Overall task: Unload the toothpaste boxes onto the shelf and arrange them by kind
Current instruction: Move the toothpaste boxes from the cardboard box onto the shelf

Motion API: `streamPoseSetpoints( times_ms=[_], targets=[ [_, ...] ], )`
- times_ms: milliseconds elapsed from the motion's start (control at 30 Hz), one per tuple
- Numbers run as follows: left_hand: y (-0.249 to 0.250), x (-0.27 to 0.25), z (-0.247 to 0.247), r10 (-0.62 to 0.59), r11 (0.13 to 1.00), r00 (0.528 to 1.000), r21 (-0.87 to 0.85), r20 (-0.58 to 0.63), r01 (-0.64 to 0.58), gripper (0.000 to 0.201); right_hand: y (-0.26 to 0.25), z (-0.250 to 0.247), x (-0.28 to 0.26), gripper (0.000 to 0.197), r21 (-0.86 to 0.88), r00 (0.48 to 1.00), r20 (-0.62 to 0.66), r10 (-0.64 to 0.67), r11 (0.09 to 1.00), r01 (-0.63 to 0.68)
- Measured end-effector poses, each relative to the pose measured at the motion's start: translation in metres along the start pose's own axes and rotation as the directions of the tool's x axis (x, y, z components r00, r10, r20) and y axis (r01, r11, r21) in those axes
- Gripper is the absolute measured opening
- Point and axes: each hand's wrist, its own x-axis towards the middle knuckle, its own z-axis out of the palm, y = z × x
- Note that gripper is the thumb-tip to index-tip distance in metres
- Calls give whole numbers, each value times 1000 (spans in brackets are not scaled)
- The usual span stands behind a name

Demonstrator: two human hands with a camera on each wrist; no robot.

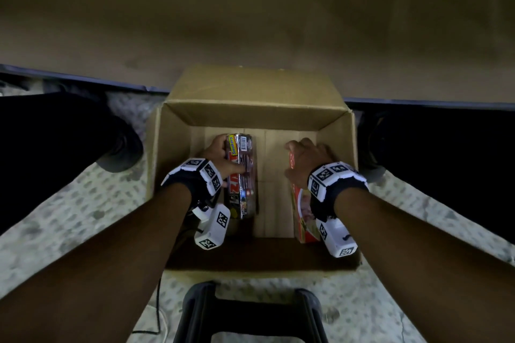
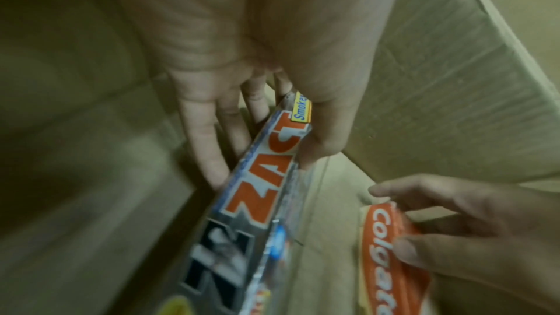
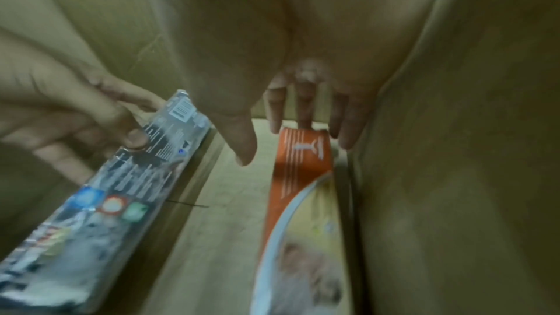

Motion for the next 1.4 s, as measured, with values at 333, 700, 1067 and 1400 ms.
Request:
streamPoseSetpoints(
  times_ms=[333,700,1067,1400],
  targets=[
    [-10,7,12,87,995,996,42,-5,-87,105,6,43,-18,106,337,968,42,247,909,-247],
    [1,-13,12,195,978,980,67,28,-196,108,13,30,-12,103,541,976,4,216,820,-183],
    [31,-54,2,325,935,946,154,-4,-320,103,11,-22,-53,107,601,982,-110,152,797,-56],
    [59,-127,-17,482,868,868,202,-119,-454,93,-5,-61,-121,107,609,967,-250,53,785,114]
  ],
)
